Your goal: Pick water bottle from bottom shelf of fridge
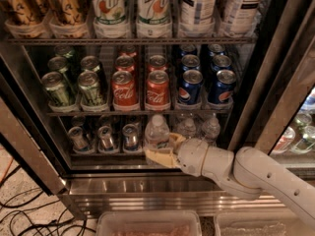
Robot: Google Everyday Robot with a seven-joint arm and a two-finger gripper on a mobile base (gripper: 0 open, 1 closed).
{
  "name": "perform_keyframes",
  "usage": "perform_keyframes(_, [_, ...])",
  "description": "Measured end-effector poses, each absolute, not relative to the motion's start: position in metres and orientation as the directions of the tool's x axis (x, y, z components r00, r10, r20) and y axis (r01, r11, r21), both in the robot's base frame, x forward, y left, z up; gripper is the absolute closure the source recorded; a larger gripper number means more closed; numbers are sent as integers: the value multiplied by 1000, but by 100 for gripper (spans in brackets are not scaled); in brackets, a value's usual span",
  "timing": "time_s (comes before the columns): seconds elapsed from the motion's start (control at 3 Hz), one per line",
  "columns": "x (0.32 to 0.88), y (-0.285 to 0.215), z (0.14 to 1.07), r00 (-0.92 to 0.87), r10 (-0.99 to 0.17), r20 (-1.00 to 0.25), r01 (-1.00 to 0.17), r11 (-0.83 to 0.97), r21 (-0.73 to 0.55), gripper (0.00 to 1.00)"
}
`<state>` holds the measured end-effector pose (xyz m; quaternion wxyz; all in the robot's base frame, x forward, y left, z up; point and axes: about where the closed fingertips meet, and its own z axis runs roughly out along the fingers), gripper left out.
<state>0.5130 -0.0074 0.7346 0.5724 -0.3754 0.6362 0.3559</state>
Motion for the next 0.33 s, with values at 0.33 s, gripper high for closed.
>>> perform_keyframes(0.33, [513, -7, 732, -63, -70, -996, -885, 465, 23, 100])
